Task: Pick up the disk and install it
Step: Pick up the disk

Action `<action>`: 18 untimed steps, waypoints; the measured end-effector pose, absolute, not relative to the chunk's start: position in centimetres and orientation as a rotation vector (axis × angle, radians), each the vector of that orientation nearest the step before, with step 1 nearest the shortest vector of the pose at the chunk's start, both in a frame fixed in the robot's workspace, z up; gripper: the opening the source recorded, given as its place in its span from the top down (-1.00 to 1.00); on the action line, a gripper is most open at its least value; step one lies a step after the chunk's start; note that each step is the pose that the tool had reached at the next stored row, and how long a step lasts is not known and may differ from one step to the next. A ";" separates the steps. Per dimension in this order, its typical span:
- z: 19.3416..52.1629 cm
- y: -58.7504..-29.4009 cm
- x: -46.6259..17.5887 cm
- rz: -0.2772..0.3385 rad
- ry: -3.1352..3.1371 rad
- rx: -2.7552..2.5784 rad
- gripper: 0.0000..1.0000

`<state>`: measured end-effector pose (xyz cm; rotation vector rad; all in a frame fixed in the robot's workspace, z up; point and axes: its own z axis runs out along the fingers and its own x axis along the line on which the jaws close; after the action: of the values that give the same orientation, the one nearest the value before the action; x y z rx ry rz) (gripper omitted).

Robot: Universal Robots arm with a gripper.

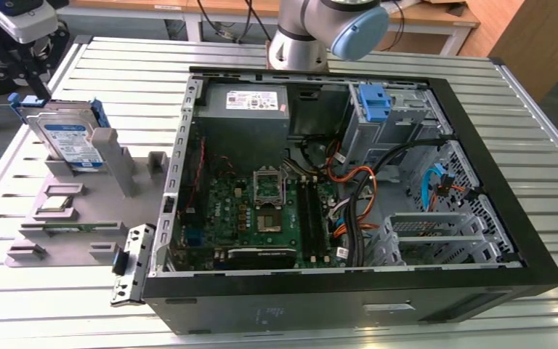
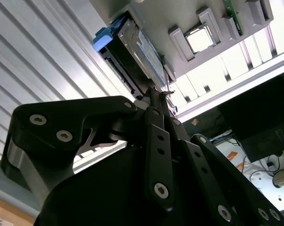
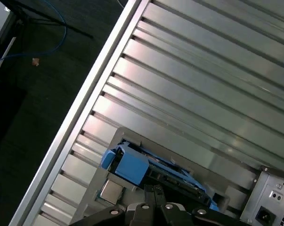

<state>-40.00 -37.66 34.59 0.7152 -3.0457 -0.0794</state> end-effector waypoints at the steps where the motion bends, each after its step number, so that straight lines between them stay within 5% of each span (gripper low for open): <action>1: 34.6 -37.7 -40.0 -0.079 -3.040 0.737 0.80; 18: 34.5 -37.7 -40.0 -0.076 -2.930 1.080 0.80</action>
<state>-40.00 -37.66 34.53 1.0800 -2.9297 -0.0763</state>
